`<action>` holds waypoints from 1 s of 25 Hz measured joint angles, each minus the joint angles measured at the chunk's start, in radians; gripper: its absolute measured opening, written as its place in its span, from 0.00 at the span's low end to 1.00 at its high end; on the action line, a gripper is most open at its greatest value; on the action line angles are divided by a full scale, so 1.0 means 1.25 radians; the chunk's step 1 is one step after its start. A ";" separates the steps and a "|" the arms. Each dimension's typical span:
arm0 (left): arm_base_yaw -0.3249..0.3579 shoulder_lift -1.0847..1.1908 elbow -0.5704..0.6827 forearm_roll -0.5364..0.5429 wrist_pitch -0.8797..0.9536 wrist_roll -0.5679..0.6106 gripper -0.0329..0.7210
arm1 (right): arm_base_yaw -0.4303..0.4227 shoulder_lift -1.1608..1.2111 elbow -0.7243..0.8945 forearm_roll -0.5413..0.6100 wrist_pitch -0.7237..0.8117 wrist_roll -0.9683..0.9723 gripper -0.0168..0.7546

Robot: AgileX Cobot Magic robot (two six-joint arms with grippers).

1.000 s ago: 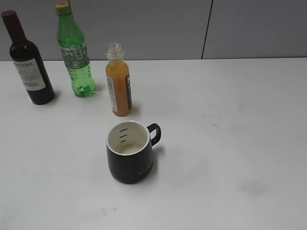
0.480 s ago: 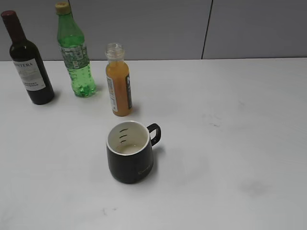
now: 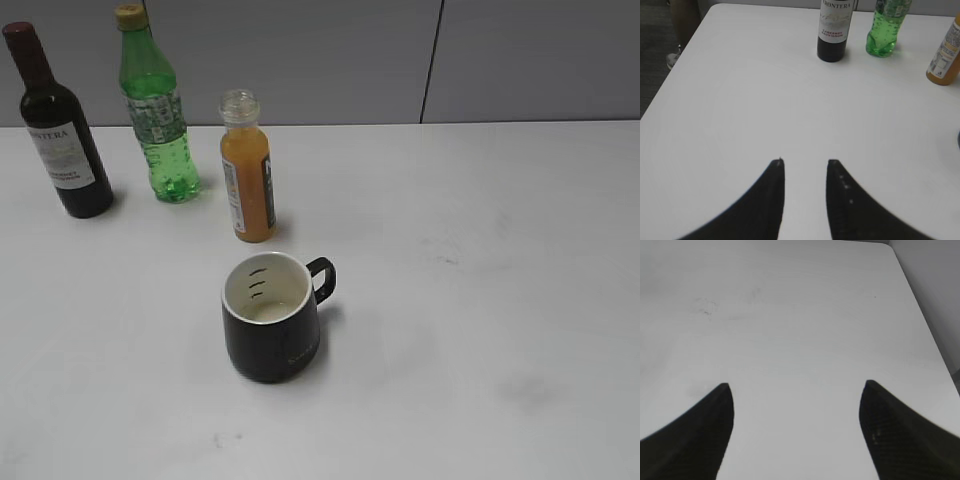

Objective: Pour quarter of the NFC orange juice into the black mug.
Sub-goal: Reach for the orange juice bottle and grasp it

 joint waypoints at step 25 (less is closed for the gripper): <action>0.000 0.162 -0.018 -0.012 -0.375 0.000 0.95 | 0.000 0.000 0.000 0.001 0.000 0.000 0.79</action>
